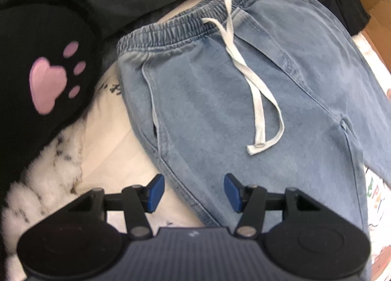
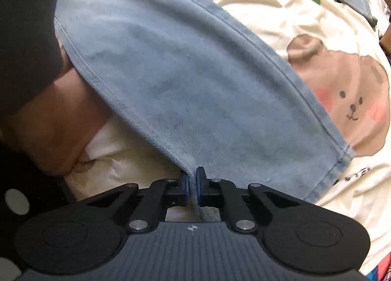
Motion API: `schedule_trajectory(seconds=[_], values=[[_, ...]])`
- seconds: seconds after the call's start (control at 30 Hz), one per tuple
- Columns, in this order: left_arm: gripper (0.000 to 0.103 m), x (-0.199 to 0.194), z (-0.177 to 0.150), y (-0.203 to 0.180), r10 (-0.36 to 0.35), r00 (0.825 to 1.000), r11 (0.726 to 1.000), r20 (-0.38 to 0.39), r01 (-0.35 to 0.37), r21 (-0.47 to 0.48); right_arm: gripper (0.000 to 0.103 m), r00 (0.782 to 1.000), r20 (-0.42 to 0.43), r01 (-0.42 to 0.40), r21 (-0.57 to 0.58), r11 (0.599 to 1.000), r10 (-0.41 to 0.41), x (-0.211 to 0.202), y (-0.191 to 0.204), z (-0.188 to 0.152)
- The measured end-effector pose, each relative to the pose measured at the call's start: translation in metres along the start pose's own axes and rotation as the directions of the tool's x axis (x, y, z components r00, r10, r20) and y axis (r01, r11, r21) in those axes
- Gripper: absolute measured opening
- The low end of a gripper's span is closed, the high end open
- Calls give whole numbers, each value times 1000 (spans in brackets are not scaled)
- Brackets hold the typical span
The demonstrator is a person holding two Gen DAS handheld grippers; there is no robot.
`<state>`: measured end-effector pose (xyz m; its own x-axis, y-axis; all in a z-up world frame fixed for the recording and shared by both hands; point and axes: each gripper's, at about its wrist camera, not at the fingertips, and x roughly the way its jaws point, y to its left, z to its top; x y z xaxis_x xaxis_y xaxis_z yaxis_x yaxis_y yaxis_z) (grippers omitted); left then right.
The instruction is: Fold clothes
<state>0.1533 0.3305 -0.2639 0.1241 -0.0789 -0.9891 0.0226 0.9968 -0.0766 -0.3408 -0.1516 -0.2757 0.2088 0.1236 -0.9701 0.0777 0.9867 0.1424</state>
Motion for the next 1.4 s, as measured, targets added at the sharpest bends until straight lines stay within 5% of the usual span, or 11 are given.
schedule_trajectory(seconds=[0.33, 0.53, 0.67, 0.97, 1.4], values=[[55, 7, 1, 44, -72, 996, 966, 57, 84, -244, 2, 1000, -18, 6, 76, 997, -5, -18, -11, 20], [39, 23, -7, 55, -121, 987, 929, 102, 149, -340, 2, 1000, -31, 4, 79, 997, -1, -26, -19, 27], [28, 32, -10, 49, -82, 992, 932, 97, 111, -344, 2, 999, -34, 16, 92, 996, -13, -28, -22, 30], [27, 14, -22, 40, -64, 981, 930, 182, 125, -346, 2, 999, -47, 27, 113, 993, -21, -25, -25, 34], [27, 36, -28, 41, -25, 998, 932, 63, 46, -358, 2, 998, -62, 21, 108, 994, -14, -24, -28, 37]])
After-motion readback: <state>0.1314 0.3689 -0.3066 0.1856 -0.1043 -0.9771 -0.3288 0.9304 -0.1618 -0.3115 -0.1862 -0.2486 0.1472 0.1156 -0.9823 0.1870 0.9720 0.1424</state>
